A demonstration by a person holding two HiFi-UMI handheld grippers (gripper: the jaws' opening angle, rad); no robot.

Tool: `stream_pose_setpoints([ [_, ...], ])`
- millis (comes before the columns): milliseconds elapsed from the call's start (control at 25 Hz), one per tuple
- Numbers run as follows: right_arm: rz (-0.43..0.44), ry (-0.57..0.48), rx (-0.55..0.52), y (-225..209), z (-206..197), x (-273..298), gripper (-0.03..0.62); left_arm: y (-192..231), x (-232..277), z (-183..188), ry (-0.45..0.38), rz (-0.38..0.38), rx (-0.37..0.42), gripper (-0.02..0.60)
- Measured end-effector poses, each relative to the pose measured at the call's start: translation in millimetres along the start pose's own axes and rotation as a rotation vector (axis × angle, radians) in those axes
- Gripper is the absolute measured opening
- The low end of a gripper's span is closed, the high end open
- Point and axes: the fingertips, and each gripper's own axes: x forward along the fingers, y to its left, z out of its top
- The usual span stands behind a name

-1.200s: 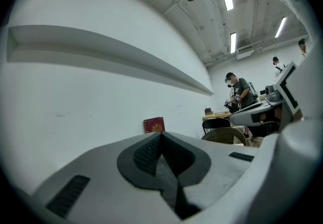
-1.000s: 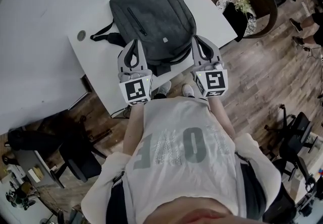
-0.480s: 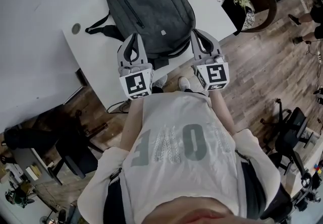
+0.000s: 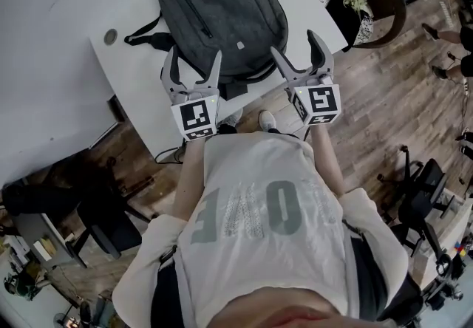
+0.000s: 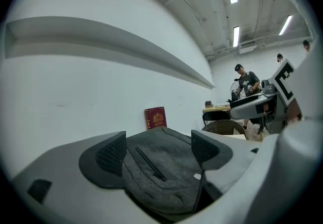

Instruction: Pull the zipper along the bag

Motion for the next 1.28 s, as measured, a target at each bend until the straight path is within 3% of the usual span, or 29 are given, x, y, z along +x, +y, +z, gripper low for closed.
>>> stream_pose_setpoints([
  [120,-0.030,0.014,-0.023,-7.0,-0.5,-1.2,0.387,11.1,0.1,3.7,-0.011,0.023,-0.040,0.387],
  [240,-0.004,0.021,-0.025,-8.7,-2.1,-1.0,0.387,17.8,-1.5,4.2,-0.012,0.038,-0.061,0.388],
  [400,0.063,0.008,0.065,-11.3,-5.1,4.7,0.384,18.8,-0.2,-9.0,0.026,0.035,-0.132,0.388],
  [560,0.077,0.048,0.129,-24.0,-22.0,16.5,0.383,7.4,-0.2,-31.2,0.095,0.008,-0.181,0.388],
  [720,0.109,0.168,0.110,-33.0,-56.1,34.9,0.383,-5.6,-3.0,-58.1,0.164,-0.012,-0.343,0.388],
  [920,0.155,0.282,0.134,-38.0,-93.5,53.2,0.383,-31.2,-6.8,-93.9,0.324,-0.070,-0.309,0.388],
  [1120,0.217,0.398,0.174,-34.8,-126.4,65.2,0.383,-50.2,-9.4,-108.9,0.379,-0.114,-0.292,0.388],
  [1280,0.242,0.436,0.306,-27.4,-138.5,71.8,0.383,-52.1,-12.0,-118.9,0.407,-0.122,-0.303,0.388],
])
